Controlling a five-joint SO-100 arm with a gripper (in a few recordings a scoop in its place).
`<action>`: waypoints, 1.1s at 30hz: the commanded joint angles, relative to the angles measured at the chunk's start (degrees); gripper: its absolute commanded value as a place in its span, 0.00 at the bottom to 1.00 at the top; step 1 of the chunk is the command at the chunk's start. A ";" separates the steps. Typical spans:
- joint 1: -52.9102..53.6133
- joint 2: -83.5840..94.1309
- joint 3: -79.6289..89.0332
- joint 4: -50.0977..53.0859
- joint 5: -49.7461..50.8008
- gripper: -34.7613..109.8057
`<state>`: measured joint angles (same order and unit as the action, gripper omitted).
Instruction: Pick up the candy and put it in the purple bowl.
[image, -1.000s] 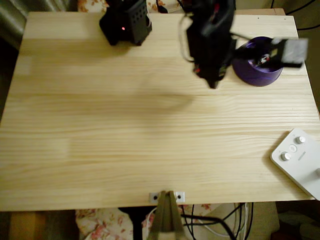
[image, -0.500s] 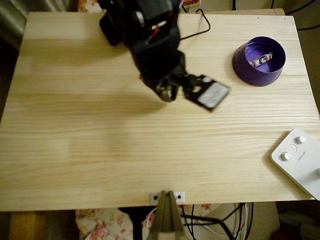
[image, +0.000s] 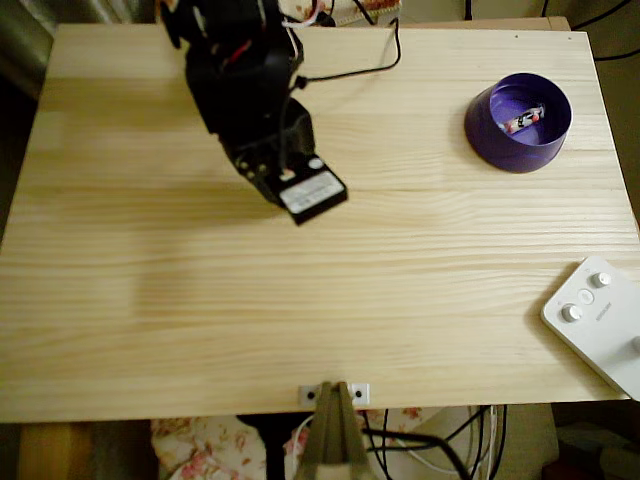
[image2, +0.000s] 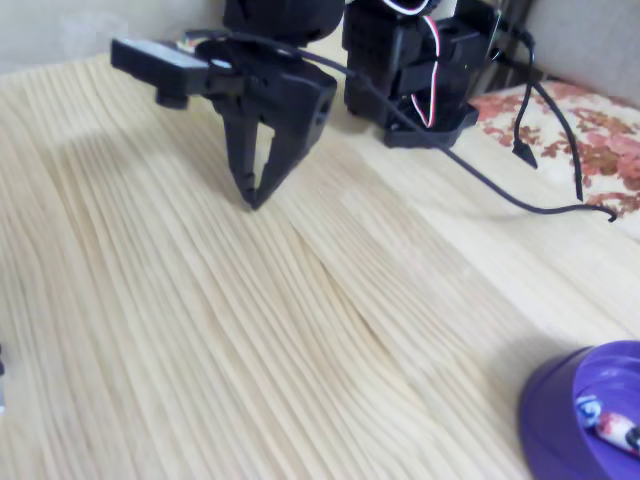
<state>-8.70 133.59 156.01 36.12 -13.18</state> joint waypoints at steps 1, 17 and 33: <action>1.93 14.15 4.31 -1.93 0.00 0.24; 8.17 50.62 18.02 10.81 0.44 0.24; 9.67 55.46 18.02 18.11 0.35 0.24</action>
<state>0.70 188.09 175.43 53.26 -11.95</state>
